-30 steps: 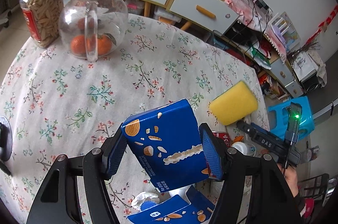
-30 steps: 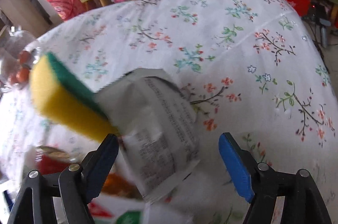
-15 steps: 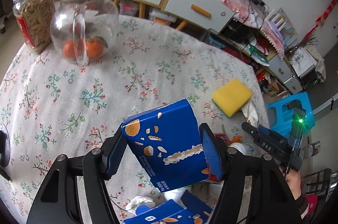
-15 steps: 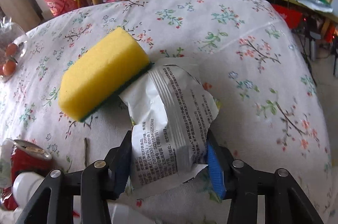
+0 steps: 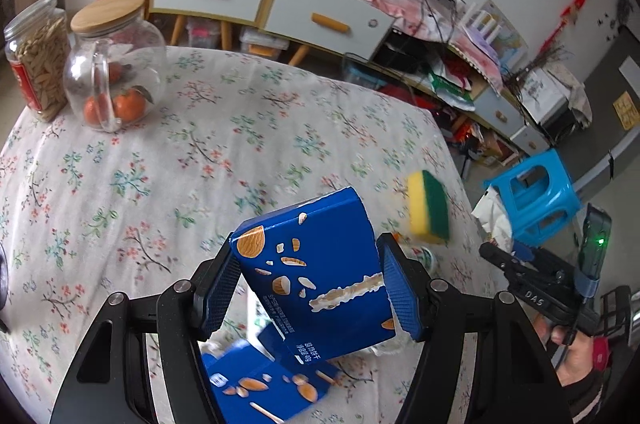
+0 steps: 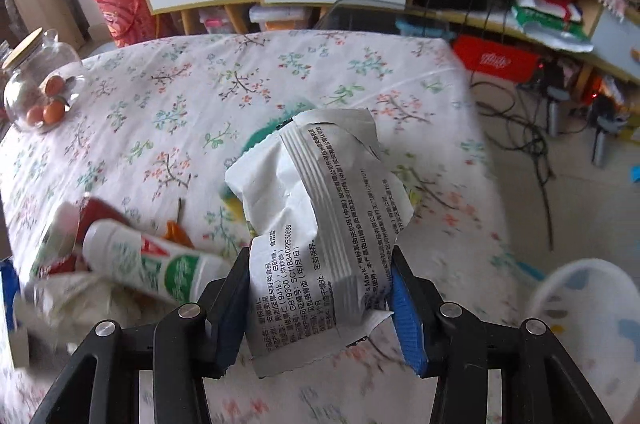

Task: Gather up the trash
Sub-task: 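Carry the white wrapper to the bin and release it with the right gripper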

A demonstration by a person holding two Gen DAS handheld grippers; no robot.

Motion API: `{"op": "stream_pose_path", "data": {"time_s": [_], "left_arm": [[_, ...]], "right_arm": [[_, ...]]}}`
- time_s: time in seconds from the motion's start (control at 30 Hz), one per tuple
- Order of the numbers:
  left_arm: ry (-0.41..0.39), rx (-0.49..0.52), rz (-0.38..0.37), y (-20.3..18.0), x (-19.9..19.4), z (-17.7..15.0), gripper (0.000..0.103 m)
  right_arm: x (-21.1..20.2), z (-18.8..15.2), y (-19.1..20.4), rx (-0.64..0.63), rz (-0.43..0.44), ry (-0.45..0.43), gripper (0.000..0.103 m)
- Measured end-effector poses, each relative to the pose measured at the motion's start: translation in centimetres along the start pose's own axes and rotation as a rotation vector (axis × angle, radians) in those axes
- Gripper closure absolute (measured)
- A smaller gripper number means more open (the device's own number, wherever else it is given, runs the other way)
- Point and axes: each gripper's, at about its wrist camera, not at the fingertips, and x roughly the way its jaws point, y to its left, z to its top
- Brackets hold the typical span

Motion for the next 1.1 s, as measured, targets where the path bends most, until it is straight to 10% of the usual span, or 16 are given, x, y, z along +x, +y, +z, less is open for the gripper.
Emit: {"op": "stream_pose_path", "data": {"time_s": [0.93, 1.1], "left_arm": [[0.077, 0.245, -0.097, -17.7, 3.6, -3.4, 0.033], [0.111, 0.294, -0.111, -21.4, 5.8, -4.2, 0.033]], "right_arm": [[-7.7, -10.5, -19.5, 0.358, -0.186, 0.060, 0.048], [-7.9, -11.2, -21.3, 0.403, -0.176, 0.068, 0.034]]}}
